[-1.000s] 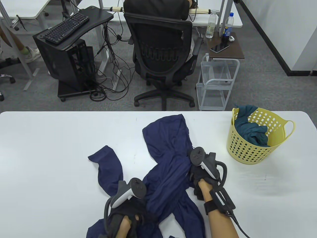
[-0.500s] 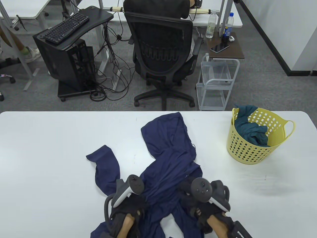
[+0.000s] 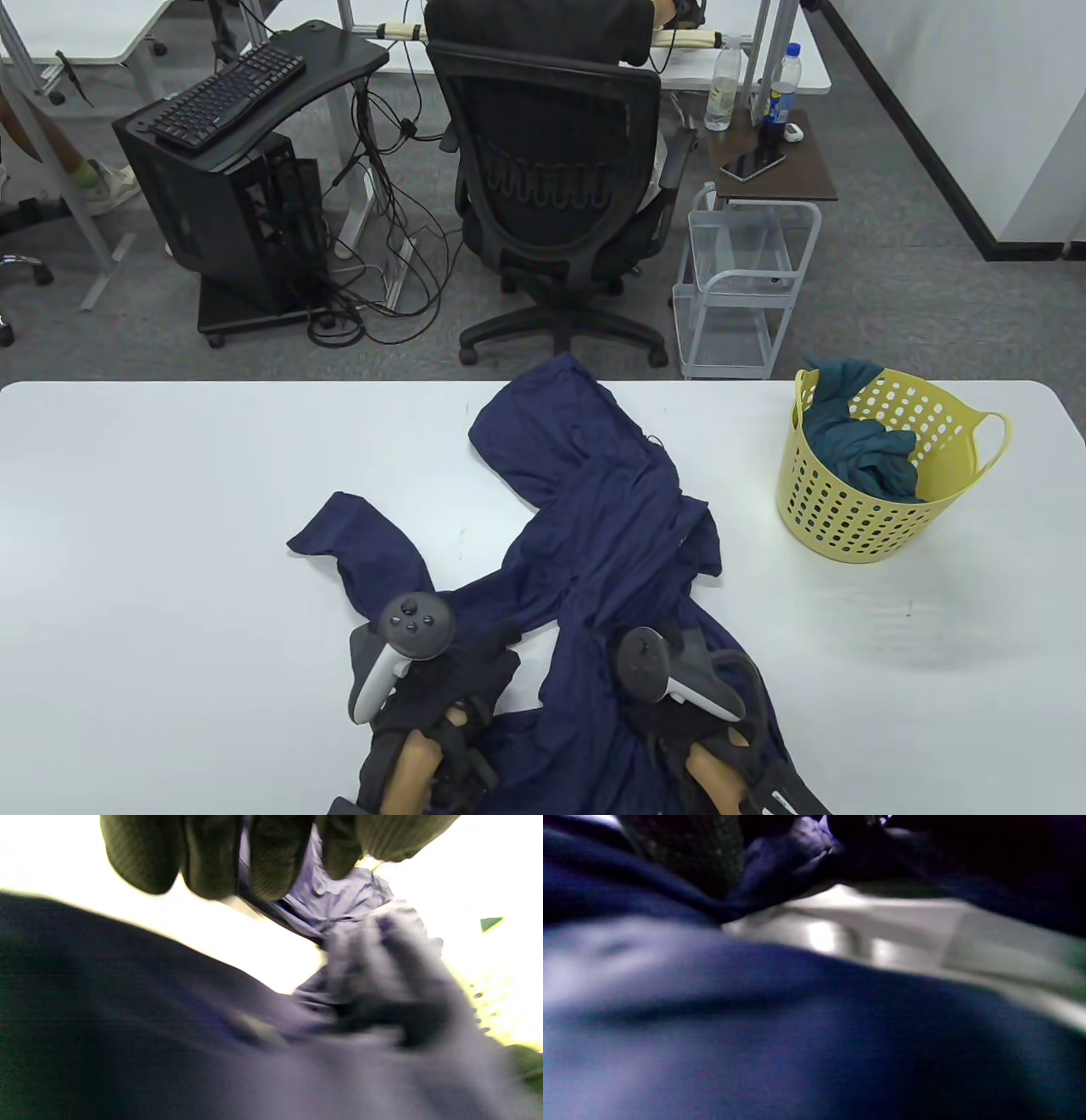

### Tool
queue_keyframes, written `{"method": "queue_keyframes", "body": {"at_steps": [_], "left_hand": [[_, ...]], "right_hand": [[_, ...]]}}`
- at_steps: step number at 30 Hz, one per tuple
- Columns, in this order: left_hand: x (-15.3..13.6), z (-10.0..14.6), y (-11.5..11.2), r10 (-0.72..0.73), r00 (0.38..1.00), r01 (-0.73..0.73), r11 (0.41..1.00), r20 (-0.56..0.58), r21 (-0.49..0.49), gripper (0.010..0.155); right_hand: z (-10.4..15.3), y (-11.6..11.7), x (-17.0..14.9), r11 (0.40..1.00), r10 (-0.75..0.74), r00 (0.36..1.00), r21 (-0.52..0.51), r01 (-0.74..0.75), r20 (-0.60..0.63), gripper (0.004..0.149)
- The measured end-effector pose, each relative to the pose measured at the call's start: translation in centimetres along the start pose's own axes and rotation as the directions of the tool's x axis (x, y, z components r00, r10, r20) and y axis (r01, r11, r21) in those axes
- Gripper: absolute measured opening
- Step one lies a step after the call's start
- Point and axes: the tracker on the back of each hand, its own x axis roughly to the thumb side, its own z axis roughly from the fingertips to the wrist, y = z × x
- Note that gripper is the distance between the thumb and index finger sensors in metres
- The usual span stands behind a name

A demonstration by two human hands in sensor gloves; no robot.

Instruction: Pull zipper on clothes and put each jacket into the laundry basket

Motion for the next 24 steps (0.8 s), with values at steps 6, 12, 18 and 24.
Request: {"method": "queue_keyframes", "body": {"at_steps": [6, 12, 18, 24], "left_hand": [[3.4, -0.9, -4.0, -0.277, 0.950, 0.295, 0.948, 0.146, -0.123, 0.064], [4.2, -1.6, -6.4, -0.310, 0.939, 0.339, 0.907, 0.148, -0.251, 0.062], [3.0, -1.5, -5.6, -0.414, 0.910, 0.400, 0.882, -0.003, -0.248, 0.063], [3.6, -0.4, -5.1, -0.357, 0.931, 0.360, 0.864, 0.076, -0.352, 0.059]], "right_hand": [[2.4, -2.3, -1.4, 0.986, -0.039, 0.999, -0.164, 0.038, -0.006, 0.059], [3.2, -1.4, -1.6, 0.995, -0.089, 0.993, -0.048, 0.093, 0.082, 0.057], [2.2, -0.5, -2.1, 0.999, -0.046, 0.999, 0.028, 0.046, 0.013, 0.061], [2.5, -2.3, -3.7, 0.995, -0.063, 0.997, 0.081, 0.065, -0.034, 0.051]]}}
